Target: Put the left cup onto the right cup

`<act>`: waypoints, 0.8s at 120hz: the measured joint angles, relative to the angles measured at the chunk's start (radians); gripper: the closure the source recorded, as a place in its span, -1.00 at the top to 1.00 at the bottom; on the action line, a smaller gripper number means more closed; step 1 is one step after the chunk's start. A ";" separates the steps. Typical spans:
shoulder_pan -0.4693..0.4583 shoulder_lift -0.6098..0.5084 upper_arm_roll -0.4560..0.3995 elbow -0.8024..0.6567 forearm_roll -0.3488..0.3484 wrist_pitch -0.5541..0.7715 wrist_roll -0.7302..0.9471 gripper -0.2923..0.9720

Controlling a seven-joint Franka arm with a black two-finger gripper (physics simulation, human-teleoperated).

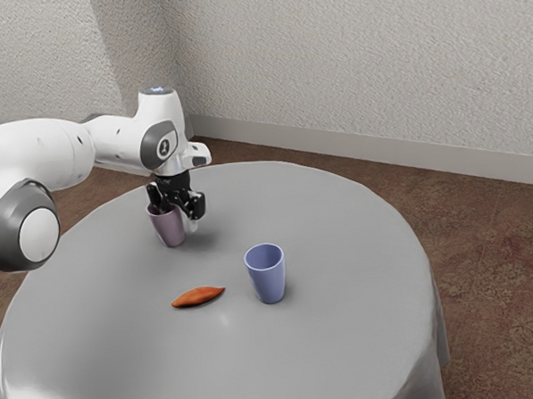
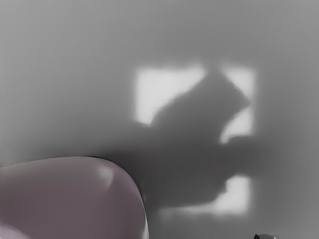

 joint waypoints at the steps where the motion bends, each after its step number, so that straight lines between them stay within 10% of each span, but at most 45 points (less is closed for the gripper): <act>1: 0.000 0.000 0.000 0.000 0.000 0.001 0.000 0.11; 33: -0.001 -0.004 0.007 -0.001 0.002 0.021 0.010 -0.54; 96: -0.018 -0.034 0.012 0.084 0.023 -0.051 0.012 -0.69</act>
